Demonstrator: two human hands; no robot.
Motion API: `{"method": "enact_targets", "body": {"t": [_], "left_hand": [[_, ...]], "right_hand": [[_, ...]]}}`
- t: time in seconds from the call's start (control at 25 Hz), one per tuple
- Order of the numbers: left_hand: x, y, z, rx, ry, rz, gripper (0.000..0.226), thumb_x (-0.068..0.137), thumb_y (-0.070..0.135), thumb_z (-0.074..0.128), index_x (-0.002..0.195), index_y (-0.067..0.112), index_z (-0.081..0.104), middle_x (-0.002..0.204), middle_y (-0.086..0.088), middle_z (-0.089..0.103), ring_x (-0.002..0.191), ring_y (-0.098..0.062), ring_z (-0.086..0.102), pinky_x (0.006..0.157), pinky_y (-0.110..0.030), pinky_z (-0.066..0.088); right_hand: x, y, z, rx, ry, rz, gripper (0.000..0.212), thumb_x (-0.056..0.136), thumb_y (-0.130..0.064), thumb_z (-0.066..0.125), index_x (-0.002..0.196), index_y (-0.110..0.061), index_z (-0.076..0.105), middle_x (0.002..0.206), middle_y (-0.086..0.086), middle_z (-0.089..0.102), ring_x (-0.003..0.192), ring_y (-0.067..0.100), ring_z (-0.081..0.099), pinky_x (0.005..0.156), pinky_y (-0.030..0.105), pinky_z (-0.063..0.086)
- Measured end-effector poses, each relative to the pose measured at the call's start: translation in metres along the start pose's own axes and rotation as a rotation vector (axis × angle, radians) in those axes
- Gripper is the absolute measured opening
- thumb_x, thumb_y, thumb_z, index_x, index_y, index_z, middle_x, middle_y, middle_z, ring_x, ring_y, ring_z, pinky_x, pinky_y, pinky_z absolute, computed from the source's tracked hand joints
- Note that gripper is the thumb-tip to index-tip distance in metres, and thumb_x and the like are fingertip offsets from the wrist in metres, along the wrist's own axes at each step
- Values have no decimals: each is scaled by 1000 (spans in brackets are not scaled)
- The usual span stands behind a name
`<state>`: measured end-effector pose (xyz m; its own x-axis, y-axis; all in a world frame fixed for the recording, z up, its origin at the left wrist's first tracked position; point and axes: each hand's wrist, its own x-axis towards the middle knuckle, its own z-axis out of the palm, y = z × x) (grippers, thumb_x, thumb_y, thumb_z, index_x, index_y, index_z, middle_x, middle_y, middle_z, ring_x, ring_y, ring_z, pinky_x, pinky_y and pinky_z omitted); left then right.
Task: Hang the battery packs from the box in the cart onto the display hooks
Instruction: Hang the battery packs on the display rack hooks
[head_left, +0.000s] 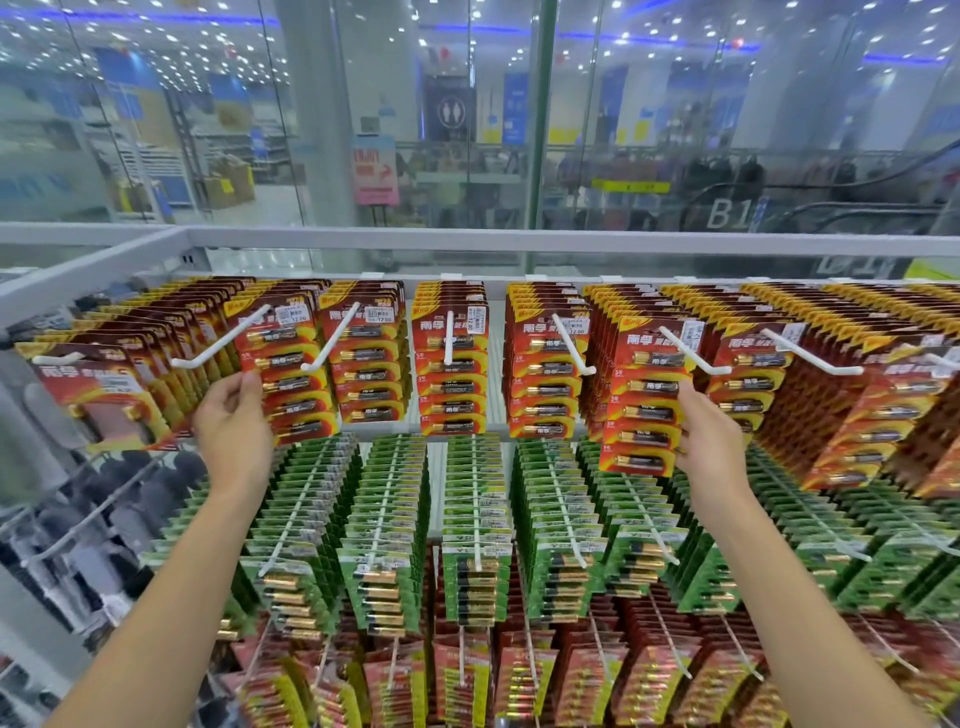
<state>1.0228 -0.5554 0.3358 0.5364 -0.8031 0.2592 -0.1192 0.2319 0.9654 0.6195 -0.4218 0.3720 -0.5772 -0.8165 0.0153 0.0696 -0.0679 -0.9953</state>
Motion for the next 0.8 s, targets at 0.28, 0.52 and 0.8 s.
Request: {"method": "enact_targets", "body": {"t": [0.28,0.52,0.8], "left_hand": [[-1,0,-2,-6,-11,-14,34,108,34,53,133,14,64,120,0,68,110,-20,63,92,-34,49],[-5,-3,-10,-3,-39,-18,32,107,36,55,134,21,63,125,-1,70,113,-19,65,102,-46,53],[-72,-14,-33,30,-147,-19,34,107,38,55,137,25,64,133,6,66,125,-14,61,111,-43,48]], "right_hand": [[-1,6,0,-99,105,-47,25,98,-58,57,89,-37,68,127,12,70,117,33,64,107,54,48],[-4,20,-9,-139,152,-138,19,103,-38,60,117,-27,67,112,-2,70,114,31,65,107,54,50],[-54,60,-33,-171,182,-77,31,100,-44,62,127,-29,68,127,-11,69,120,10,63,108,41,48]]}}
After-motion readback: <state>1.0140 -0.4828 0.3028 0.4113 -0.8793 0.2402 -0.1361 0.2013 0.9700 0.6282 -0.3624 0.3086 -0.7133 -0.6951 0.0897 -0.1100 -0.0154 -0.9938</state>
